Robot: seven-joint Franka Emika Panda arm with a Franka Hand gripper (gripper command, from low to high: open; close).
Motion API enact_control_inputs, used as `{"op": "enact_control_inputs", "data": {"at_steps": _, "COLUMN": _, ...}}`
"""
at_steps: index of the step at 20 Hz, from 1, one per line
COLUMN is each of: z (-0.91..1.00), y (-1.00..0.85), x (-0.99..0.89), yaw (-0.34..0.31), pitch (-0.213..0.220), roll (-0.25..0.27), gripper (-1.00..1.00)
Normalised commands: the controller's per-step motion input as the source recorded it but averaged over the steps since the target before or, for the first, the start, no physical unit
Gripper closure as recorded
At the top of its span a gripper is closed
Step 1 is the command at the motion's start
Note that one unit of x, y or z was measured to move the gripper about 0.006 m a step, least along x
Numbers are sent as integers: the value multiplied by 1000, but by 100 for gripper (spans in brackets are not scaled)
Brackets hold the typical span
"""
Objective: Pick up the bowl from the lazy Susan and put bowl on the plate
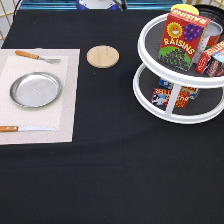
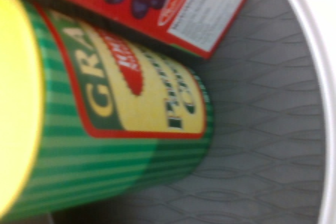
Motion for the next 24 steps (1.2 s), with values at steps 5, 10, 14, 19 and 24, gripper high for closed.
{"op": "enact_control_inputs", "data": {"at_steps": 5, "z": -438, "y": 59, "x": 7, "yaw": 25, "pitch": -79, "roll": 158, "gripper": -100}}
{"op": "enact_control_inputs", "data": {"at_steps": 10, "z": -446, "y": 31, "x": 34, "yaw": 13, "pitch": -25, "roll": 23, "gripper": -100}}
{"op": "enact_control_inputs", "data": {"at_steps": 14, "z": -395, "y": 117, "x": 179, "yaw": 0, "pitch": 36, "roll": -84, "gripper": -100}}
{"op": "enact_control_inputs", "data": {"at_steps": 19, "z": -222, "y": 256, "x": 326, "yaw": -15, "pitch": 129, "roll": -84, "gripper": -100}}
{"op": "enact_control_inputs", "data": {"at_steps": 24, "z": -5, "y": 70, "x": 275, "yaw": -11, "pitch": 97, "roll": -24, "gripper": -100}}
